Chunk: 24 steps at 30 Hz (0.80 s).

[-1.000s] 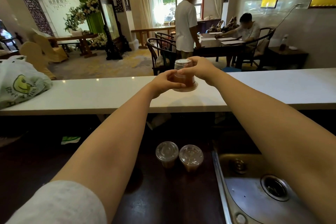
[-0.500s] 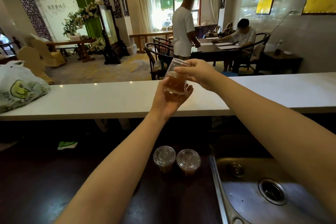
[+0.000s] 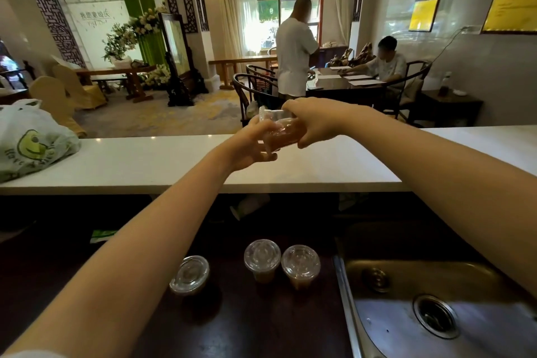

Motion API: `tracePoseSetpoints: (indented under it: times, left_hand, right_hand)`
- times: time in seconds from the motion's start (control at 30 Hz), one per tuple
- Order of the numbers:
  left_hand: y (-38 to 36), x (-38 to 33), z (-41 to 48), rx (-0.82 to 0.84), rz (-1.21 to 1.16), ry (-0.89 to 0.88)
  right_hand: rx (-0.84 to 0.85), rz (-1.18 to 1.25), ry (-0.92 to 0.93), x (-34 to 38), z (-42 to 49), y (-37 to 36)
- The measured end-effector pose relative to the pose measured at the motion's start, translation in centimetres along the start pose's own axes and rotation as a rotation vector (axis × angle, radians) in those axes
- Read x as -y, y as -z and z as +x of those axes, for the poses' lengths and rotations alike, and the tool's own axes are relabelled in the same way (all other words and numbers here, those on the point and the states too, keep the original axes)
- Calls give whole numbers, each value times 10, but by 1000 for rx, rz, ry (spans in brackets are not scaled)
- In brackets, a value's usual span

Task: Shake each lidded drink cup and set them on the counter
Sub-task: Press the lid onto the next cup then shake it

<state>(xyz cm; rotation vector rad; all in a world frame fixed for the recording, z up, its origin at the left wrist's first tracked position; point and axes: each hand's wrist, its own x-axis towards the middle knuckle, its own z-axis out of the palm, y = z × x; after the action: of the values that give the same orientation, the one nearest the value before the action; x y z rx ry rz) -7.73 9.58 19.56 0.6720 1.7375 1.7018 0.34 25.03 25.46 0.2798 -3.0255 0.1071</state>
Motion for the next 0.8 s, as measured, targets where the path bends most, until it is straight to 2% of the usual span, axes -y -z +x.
tracePoseSetpoints:
  times: [0.23,0.3,0.47,0.6,0.8]
  left_hand:
    - [20,-34,-13,30,255,54]
    - [19,-43,-17,-1,344,43]
    - [20,-49,-26,32,703,0]
    - [13,-44,-28,30,867,13]
    - [20,-15,-32,43,966,92]
  right_hand:
    - [-255,284,-41,11,3,-36]
    - [-294,448,-56,17,4,-48]
    - [-75,952,-92,24,-1,-66]
    - [-136,1028,-126,31,-4,-91]
    - [-266,1135,-136,51,-16,-136]
